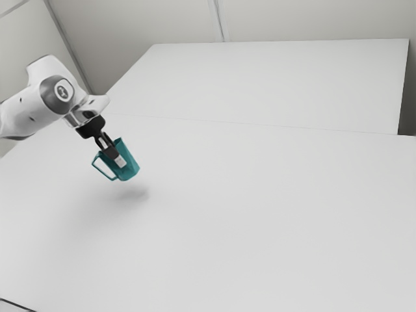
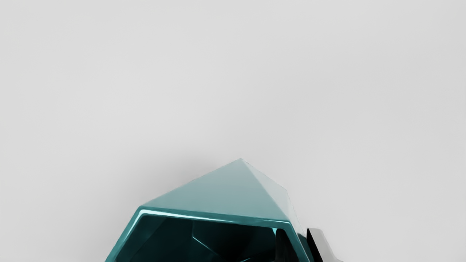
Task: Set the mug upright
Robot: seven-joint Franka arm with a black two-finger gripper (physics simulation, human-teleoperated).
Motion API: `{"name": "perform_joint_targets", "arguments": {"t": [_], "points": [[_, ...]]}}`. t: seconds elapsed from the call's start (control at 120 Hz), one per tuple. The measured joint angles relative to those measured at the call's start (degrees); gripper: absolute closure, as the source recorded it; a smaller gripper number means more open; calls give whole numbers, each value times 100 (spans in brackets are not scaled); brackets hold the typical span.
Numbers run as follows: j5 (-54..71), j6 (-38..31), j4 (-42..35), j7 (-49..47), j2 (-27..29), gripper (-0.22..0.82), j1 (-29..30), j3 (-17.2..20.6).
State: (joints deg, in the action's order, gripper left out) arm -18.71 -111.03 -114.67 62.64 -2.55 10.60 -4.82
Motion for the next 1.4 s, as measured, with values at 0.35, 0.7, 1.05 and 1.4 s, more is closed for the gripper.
{"name": "perform_joint_targets", "arguments": {"t": [0.35, 0.7, 1.05, 1.4], "points": [[1345, -449, -1030, -1404, 881, 78, -768, -9], [2056, -1227, -1733, -2759, 986, 78, -1135, -2], [2300, -1628, -2112, -3975, 924, 78, -1301, 48], [2340, -2033, -2294, -4805, 694, 78, -1384, 102]]}}
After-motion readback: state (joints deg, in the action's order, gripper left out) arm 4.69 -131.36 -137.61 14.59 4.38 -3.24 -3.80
